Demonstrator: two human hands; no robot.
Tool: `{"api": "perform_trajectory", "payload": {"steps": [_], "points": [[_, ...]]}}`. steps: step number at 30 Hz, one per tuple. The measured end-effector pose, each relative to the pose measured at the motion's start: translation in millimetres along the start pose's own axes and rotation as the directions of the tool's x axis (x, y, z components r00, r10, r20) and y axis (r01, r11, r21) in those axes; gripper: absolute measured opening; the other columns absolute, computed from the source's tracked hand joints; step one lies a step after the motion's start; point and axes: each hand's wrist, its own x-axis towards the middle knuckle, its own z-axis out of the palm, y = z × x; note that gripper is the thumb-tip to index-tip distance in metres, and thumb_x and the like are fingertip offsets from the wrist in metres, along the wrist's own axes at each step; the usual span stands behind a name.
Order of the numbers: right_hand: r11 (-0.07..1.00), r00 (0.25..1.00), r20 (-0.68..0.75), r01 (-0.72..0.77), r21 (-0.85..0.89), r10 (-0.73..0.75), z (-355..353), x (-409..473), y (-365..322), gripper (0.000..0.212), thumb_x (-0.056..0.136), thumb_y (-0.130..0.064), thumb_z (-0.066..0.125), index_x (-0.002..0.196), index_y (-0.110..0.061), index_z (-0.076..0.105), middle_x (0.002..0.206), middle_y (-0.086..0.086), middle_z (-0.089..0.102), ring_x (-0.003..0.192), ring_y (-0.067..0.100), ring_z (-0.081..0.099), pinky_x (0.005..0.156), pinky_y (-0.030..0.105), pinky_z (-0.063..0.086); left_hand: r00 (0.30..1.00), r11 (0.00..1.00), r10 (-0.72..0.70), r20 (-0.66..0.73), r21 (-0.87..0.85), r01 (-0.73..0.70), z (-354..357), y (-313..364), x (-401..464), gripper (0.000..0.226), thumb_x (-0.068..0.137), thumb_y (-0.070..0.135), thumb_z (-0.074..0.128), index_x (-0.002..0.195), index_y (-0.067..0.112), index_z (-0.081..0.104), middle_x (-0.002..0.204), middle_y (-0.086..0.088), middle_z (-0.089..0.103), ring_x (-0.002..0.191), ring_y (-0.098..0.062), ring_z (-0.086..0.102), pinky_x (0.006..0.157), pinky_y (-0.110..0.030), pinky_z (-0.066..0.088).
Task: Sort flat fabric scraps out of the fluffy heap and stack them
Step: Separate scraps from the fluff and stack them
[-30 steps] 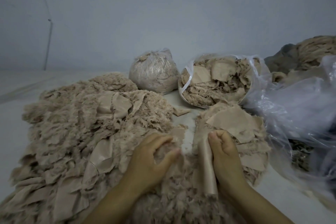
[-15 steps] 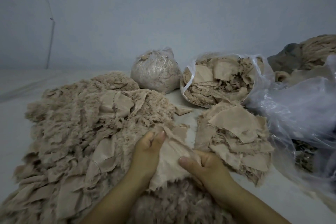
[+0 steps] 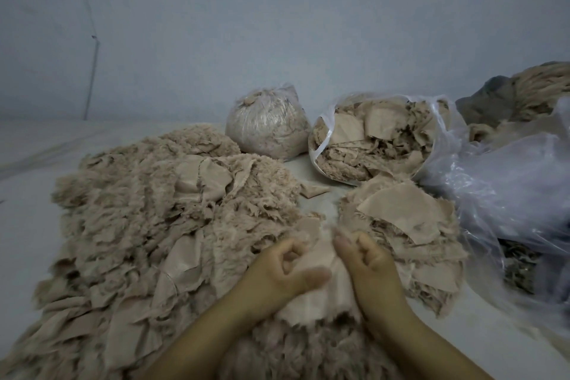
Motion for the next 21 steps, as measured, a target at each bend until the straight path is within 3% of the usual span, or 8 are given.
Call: {"api": "perform_trajectory", "payload": {"steps": [2,4,8,10,12,14,18,21], "points": [[0.996,0.993,-0.116,-0.001,0.086,0.011,-8,5,-4,0.03,0.093,-0.021,0.057,0.066,-0.01,0.049,0.053,-0.004,0.045,0.05,0.01,0.04,0.044,0.02,0.034,0.996,0.996,-0.076,0.046,0.04,0.074,-5,-1,-1,0.032,0.061,0.045,0.084,0.07,0.019,0.066,0.054,0.009,0.059,0.045,-0.003,0.049,0.046,-0.015,0.036],[0.996,0.991,-0.131,0.007,0.092,0.005,-12,8,-5,0.031,0.094,-0.023,0.055,0.066,-0.01,0.054,0.055,-0.001,0.047,0.051,0.01,0.041,0.043,0.018,0.034,0.99,0.992,-0.13,-0.049,0.001,0.13,-9,-1,1,0.039,0.063,0.046,0.074,0.074,0.009,0.068,0.047,0.006,0.053,0.04,-0.004,0.04,0.041,-0.015,0.031],[0.997,0.995,-0.103,0.025,0.072,-0.017,-8,5,-3,0.035,0.093,-0.025,0.055,0.069,-0.001,0.051,0.06,0.004,0.046,0.054,0.013,0.041,0.046,0.02,0.032,0.982,0.932,-0.179,-0.055,-0.328,0.151,-8,-4,2,0.035,0.08,0.045,0.059,0.089,0.014,0.073,0.092,-0.003,0.074,0.084,-0.016,0.07,0.066,-0.018,0.052],[0.996,0.995,-0.102,0.027,0.087,-0.018,-6,5,-3,0.035,0.093,-0.026,0.056,0.072,0.002,0.051,0.061,0.006,0.048,0.054,0.013,0.041,0.045,0.02,0.033,0.986,0.961,-0.163,-0.032,-0.233,0.151,-3,-3,0,0.037,0.082,0.049,0.06,0.097,0.018,0.071,0.098,-0.001,0.074,0.089,-0.013,0.07,0.07,-0.017,0.052],[0.995,0.992,-0.122,0.033,0.09,-0.022,-7,6,-2,0.036,0.092,-0.029,0.057,0.071,-0.001,0.052,0.06,0.005,0.049,0.054,0.014,0.043,0.045,0.022,0.035,0.987,0.986,-0.122,-0.108,-0.126,0.108,1,-3,2,0.037,0.074,0.047,0.067,0.09,0.014,0.071,0.083,-0.005,0.073,0.068,-0.013,0.065,0.063,-0.019,0.048],[0.998,0.983,-0.177,0.053,0.032,-0.047,-13,12,0,0.038,0.091,-0.033,0.057,0.065,-0.007,0.048,0.058,0.001,0.045,0.054,0.014,0.041,0.047,0.023,0.033,0.973,0.988,-0.1,-0.206,-0.135,0.073,2,1,3,0.025,0.079,0.04,0.06,0.071,0.018,0.068,0.06,-0.01,0.053,0.045,-0.01,0.041,0.05,-0.018,0.038],[0.999,0.951,-0.306,0.052,0.005,-0.048,-32,40,-10,0.026,0.091,-0.027,0.062,0.071,-0.011,0.064,0.059,-0.001,0.061,0.053,0.012,0.053,0.05,0.022,0.043,0.971,0.986,-0.052,-0.232,-0.167,0.013,6,4,4,0.036,0.093,0.025,0.049,0.059,0.019,0.059,0.041,0.006,0.032,0.036,-0.004,0.024,0.038,-0.014,0.025],[0.961,0.906,-0.404,0.012,-0.275,-0.127,-60,74,-26,0.023,0.093,-0.034,0.058,0.087,-0.015,0.069,0.078,0.002,0.068,0.065,0.013,0.056,0.062,0.028,0.045,0.956,0.982,-0.039,-0.291,-0.19,-0.018,5,1,5,0.031,0.096,0.025,0.045,0.073,0.009,0.057,0.042,0.005,0.038,0.041,-0.005,0.033,0.047,-0.015,0.035]]}}
